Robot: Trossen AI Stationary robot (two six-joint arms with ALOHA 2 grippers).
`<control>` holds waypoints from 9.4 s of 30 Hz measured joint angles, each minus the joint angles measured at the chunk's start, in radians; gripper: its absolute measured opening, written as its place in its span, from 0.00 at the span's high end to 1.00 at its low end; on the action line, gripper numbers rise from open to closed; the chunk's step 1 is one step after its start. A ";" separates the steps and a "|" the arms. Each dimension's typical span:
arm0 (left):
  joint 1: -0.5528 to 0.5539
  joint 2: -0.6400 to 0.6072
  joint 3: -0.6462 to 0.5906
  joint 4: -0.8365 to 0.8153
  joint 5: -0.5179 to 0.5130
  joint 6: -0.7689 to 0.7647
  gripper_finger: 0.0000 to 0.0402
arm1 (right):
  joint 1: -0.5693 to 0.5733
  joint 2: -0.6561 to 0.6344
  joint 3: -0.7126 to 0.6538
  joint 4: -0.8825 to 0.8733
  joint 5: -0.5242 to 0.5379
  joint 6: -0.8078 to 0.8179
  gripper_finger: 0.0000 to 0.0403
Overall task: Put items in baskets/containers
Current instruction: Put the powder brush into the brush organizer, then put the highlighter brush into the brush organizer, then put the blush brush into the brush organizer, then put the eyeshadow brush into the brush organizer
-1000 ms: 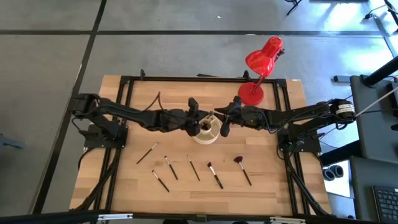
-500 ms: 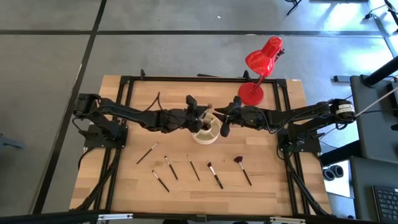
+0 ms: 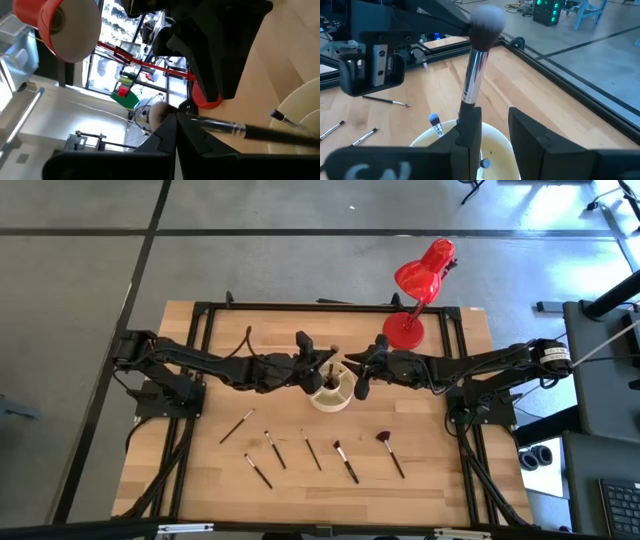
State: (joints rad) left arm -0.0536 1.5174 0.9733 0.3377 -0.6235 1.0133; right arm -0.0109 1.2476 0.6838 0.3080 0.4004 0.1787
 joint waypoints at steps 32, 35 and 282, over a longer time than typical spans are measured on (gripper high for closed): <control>0.003 0.001 0.000 -0.322 0.038 -0.608 0.82 | 0.013 -0.145 0.081 -0.496 -0.010 0.282 0.76; -0.001 0.001 0.000 -0.315 -0.043 -0.608 0.77 | 0.051 -0.139 0.088 -0.603 -0.020 0.359 0.76; -0.140 -0.097 -0.117 -1.334 0.354 -1.976 0.77 | 0.113 0.090 0.320 -0.530 0.473 -0.033 0.70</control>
State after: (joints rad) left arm -0.1932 1.4200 0.8561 -0.9960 -0.2698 -0.9626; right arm 0.1020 1.3380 1.0035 -0.2224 0.8738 0.1455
